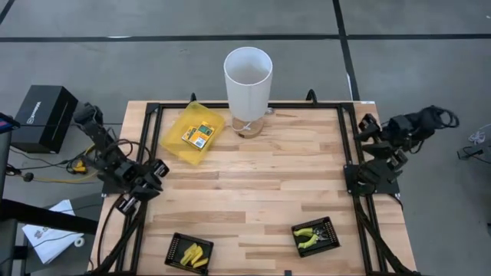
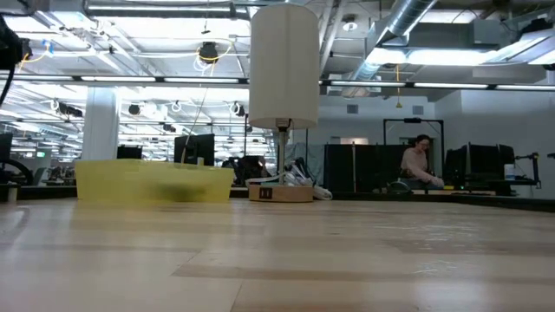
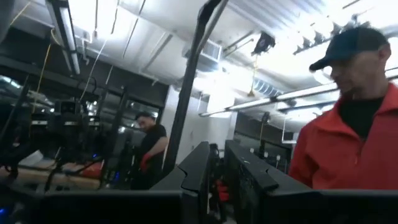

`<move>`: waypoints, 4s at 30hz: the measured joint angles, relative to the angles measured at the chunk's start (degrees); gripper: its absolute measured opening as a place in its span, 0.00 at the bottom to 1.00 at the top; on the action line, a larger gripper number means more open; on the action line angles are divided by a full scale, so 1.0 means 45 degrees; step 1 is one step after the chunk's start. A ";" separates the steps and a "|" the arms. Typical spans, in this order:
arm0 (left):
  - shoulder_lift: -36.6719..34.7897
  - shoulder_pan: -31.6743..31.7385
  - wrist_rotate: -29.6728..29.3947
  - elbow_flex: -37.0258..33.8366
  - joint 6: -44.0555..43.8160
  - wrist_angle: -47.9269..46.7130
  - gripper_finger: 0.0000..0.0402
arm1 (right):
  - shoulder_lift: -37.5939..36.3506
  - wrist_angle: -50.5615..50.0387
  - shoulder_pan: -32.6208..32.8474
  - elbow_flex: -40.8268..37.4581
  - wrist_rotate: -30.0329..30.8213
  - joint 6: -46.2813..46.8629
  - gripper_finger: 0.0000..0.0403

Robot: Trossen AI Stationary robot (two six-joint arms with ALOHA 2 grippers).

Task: Pick & Place School Supplies
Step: Return to Home Position

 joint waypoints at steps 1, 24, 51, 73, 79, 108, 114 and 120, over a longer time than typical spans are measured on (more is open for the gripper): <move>-0.0148 0.0001 -0.0047 -0.0279 -0.0032 0.0014 0.11 | -0.0532 -0.0414 0.0044 -0.0186 0.0027 0.0082 0.38; 0.0574 0.5172 0.4412 -0.1860 -0.2196 0.1758 0.11 | -0.0615 0.0037 -0.1495 -0.2219 0.1231 0.0142 0.38; 0.4844 1.5620 1.4059 -0.1840 -1.0244 0.5362 0.11 | -0.0638 0.2592 -0.6681 -0.7443 -0.3556 0.5473 0.38; 0.4888 1.5849 1.5396 -0.1869 -0.9867 0.3929 0.11 | 0.4522 0.3773 -1.4128 -0.8520 -1.3036 0.3132 0.38; 0.5297 1.5883 1.5633 -0.1874 -0.5666 0.0251 0.11 | 0.4831 0.3770 -1.5267 -0.8520 -1.3036 0.2794 0.38; 0.5684 1.7204 1.3471 -0.1874 -0.4109 -0.0398 0.11 | 0.4711 0.3864 -1.7321 -0.8521 -1.3140 0.2664 0.38; 0.2873 1.6311 1.3347 -0.1867 -0.4112 -0.0942 0.11 | 0.4701 0.5434 -1.7321 -0.8544 -1.3106 0.2998 0.38; -0.0847 1.6033 1.3316 -0.1869 -0.4114 -0.0908 0.11 | 0.4704 0.4716 -1.7321 -0.8544 -1.3026 0.2376 0.38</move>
